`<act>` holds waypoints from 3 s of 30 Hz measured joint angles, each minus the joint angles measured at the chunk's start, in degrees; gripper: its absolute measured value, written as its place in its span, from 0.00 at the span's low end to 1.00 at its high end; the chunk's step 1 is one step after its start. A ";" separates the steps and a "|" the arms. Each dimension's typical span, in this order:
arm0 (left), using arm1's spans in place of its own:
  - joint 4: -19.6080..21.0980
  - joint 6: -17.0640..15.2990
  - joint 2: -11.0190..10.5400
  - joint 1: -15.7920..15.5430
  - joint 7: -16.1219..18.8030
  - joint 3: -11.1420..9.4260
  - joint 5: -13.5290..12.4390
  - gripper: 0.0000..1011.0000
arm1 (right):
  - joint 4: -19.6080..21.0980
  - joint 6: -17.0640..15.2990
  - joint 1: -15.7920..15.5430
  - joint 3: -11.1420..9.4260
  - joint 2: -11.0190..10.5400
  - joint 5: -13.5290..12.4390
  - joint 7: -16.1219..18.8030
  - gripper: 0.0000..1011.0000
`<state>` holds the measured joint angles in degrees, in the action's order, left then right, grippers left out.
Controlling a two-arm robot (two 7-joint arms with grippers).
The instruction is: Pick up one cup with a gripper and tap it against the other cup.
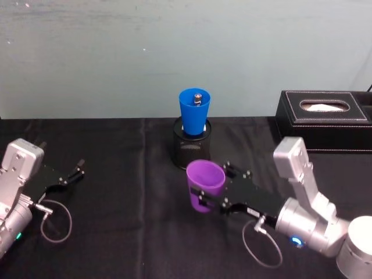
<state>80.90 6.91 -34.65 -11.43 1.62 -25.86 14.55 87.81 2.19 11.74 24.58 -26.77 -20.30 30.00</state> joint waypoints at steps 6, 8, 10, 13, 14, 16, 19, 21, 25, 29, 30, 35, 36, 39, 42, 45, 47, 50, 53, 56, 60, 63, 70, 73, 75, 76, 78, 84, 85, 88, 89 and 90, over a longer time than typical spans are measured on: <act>0.00 0.00 0.00 0.00 0.00 0.00 0.00 0.99 | 3.54 -4.56 1.16 -0.71 -0.43 -1.51 -0.78 0.73; 0.00 0.00 0.00 0.00 0.00 0.00 0.00 0.99 | 4.44 -5.92 1.68 -0.90 -0.61 -1.95 -1.17 0.73; 0.00 0.00 0.00 0.00 0.00 0.00 0.00 0.99 | 5.03 -6.74 2.08 -0.95 -0.77 -2.24 -1.33 0.73; 0.00 0.00 0.00 0.00 0.00 0.00 0.00 0.99 | 5.73 -7.89 2.78 -0.82 -1.15 -2.54 -1.42 0.73; 0.00 0.00 0.00 0.00 0.00 0.00 0.00 0.99 | 5.98 -8.14 3.01 -0.64 -1.38 -2.55 -1.42 0.73; 0.00 0.00 0.00 0.00 0.00 0.00 0.00 0.99 | 6.23 -8.19 3.15 -0.48 -1.62 -2.48 -1.47 0.73; 0.00 0.00 0.00 0.00 0.00 0.00 0.00 0.99 | 6.52 -8.14 3.17 -0.36 -1.93 -2.30 -1.61 0.73; 0.00 0.00 0.00 0.00 0.00 0.00 0.00 0.99 | 6.52 -8.12 3.17 -0.36 -1.87 -2.30 -1.60 0.73; 0.00 0.00 0.00 0.00 0.00 0.00 0.00 0.99 | 6.44 -8.08 3.15 -0.36 -1.78 -2.29 -1.58 0.73; 0.00 0.00 0.00 0.00 0.00 0.00 0.00 0.99 | 6.36 -8.06 3.13 -0.36 -1.73 -2.29 -1.56 0.73; 0.00 0.00 0.00 0.00 0.00 0.00 0.00 0.99 | 6.35 -8.05 3.13 -0.37 -1.73 -2.29 -1.56 0.73; 0.00 0.00 0.00 0.00 0.00 0.00 0.00 0.99 | 6.28 -8.03 3.11 -0.39 -1.68 -2.29 -1.55 0.73; 0.00 0.00 0.00 0.00 0.00 0.00 0.00 0.99 | 6.27 -8.02 3.10 -0.40 -1.68 -2.29 -1.55 0.73; 0.00 0.00 0.00 0.00 0.00 0.00 0.00 0.99 | 6.24 -8.00 3.09 -0.42 -1.66 -2.29 -1.55 0.73; 0.00 0.00 0.00 0.00 0.00 0.00 0.00 0.99 | 6.22 -7.99 3.07 -0.43 -1.64 -2.29 -1.54 0.73; 0.00 0.00 0.00 0.00 0.00 0.00 0.00 0.99 | 6.20 -7.97 3.06 -0.43 -1.63 -2.29 -1.54 0.73; 0.00 0.00 0.00 0.00 0.00 0.00 0.00 0.99 | 6.19 -7.97 3.06 -0.43 -1.62 -2.29 -1.54 0.73; 0.00 0.00 0.00 0.00 0.00 0.00 0.00 0.99 | 6.17 -7.97 3.05 -0.43 -1.60 -2.29 -1.53 0.73; 0.00 0.00 0.00 0.00 0.00 0.00 0.00 0.99 | 6.16 -7.97 3.06 -0.43 -1.60 -2.29 -1.52 0.73; 0.00 0.00 0.00 0.00 0.00 0.00 0.00 0.99 | 6.15 -7.97 3.05 -0.43 -1.59 -2.29 -1.51 0.73; 0.00 0.00 0.00 0.00 0.00 0.00 0.00 0.99 | 6.15 -7.97 3.05 -0.43 -1.59 -2.29 -1.49 0.73; 0.00 0.00 0.00 0.00 0.00 0.00 0.00 0.99 | 6.15 -7.97 3.05 -0.43 -1.59 -2.29 -1.48 0.73; 0.00 0.00 0.00 0.00 0.00 0.00 0.00 0.99 | 6.15 -7.97 3.06 -0.43 -1.59 -2.30 -1.46 0.73; 0.00 0.00 0.00 0.00 0.00 0.00 0.00 0.99 | 6.15 -7.97 3.05 -0.43 -1.59 -2.30 -1.45 0.73; 0.00 0.00 0.00 0.00 0.00 0.00 0.00 0.99 | 6.15 -7.97 3.06 -0.42 -1.59 -2.29 -1.45 0.73; 0.00 0.00 0.00 0.01 0.00 0.00 0.00 0.99 | 6.15 -7.97 3.05 -0.43 -1.59 -2.29 -1.45 0.73; 0.00 0.00 0.00 0.00 0.00 0.00 0.00 0.99 | 6.15 -7.97 3.05 -0.43 -1.59 -2.30 -1.45 0.73; 0.00 0.00 0.00 0.00 0.00 0.00 0.00 0.99 | 6.15 -7.97 3.06 -0.43 -1.59 -2.29 -1.46 0.73; 0.00 0.00 0.00 0.00 0.00 0.00 0.00 0.99 | 6.15 -7.97 3.06 -0.43 -1.59 -2.29 -1.46 0.73; 0.00 0.00 0.00 0.00 0.00 0.00 0.00 0.99 | 6.15 -7.97 3.05 -0.42 -1.59 -2.30 -1.46 0.73; 0.00 0.00 0.00 0.00 0.00 0.00 0.00 0.99 | 6.15 -7.97 3.05 -0.43 -1.59 -2.29 -1.46 0.73; 0.00 0.00 0.00 0.00 0.00 0.00 0.00 0.99 | 6.15 -7.97 3.06 -0.42 -1.59 -2.30 -1.46 0.73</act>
<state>80.90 6.91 -34.65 -11.43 1.62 -25.86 14.55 93.96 -5.78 14.80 24.16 -28.35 -22.60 28.54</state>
